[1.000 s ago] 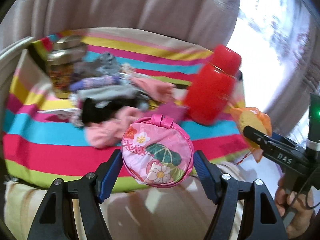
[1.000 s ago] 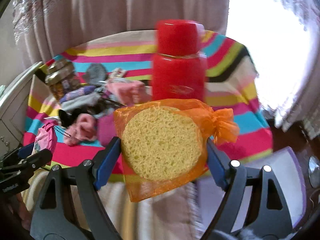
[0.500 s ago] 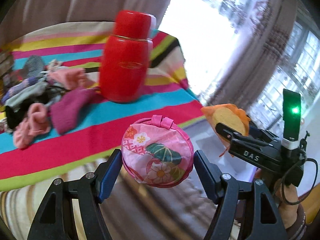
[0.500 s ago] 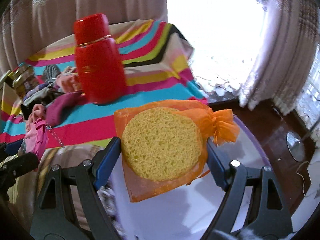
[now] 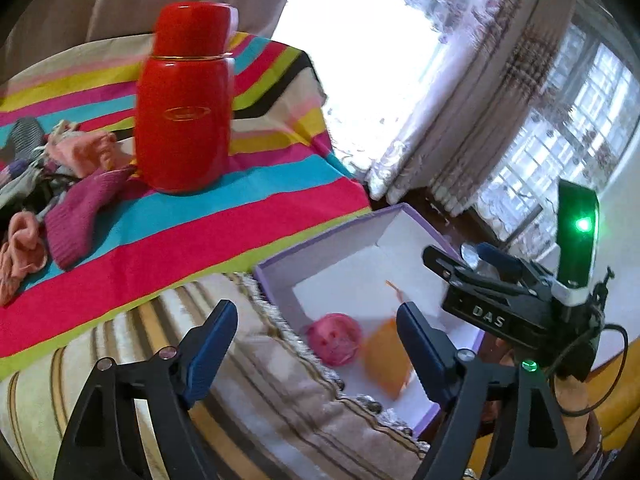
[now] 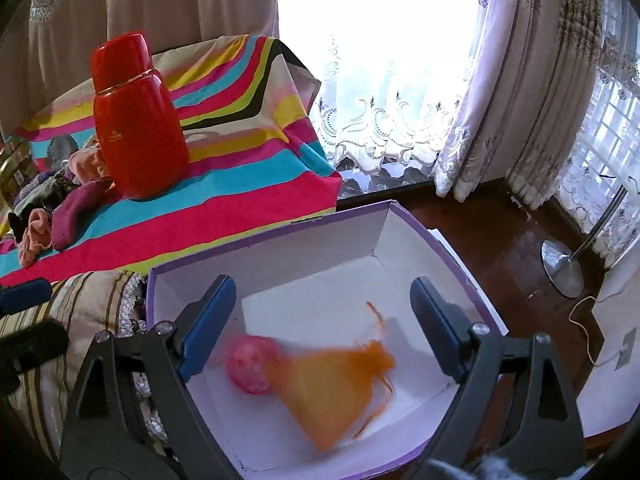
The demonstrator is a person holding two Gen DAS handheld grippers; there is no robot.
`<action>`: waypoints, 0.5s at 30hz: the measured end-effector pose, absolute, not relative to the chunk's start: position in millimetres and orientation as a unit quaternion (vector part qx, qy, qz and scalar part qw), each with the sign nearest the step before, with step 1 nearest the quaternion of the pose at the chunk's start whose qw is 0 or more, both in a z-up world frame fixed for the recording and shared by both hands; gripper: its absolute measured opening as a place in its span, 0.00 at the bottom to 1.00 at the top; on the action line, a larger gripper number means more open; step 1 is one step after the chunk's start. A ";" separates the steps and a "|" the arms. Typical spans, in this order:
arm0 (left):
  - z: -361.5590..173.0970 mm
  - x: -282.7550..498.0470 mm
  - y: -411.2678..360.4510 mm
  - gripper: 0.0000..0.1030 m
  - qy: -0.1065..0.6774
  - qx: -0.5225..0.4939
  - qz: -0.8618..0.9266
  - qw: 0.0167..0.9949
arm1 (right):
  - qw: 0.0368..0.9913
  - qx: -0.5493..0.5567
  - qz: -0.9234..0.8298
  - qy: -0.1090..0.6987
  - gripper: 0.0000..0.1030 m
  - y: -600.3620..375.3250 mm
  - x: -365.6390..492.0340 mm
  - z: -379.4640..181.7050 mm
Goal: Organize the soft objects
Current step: 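Carry both items to the white box and release them inside, then grasp the black scrunchie with the left tool while the right grasps the magenta sock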
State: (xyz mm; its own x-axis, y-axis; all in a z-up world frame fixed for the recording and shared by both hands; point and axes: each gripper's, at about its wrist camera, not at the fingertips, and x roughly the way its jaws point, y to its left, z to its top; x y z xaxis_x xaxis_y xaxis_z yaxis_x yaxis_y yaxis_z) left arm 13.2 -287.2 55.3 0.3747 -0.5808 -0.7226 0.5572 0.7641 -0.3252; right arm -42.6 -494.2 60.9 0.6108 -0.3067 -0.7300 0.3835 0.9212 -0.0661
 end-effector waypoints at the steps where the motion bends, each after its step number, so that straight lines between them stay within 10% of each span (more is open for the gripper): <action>1: 53.0 17.0 -284.3 0.80 0.442 -0.014 -0.336 0.832 | 0.897 0.050 -0.189 0.397 0.88 -492.4 -41.7 60.7; 15: 56.1 46.1 -188.8 0.80 0.429 -0.056 -0.231 0.872 | 0.924 0.056 -0.056 0.374 0.88 -420.6 -10.4 70.8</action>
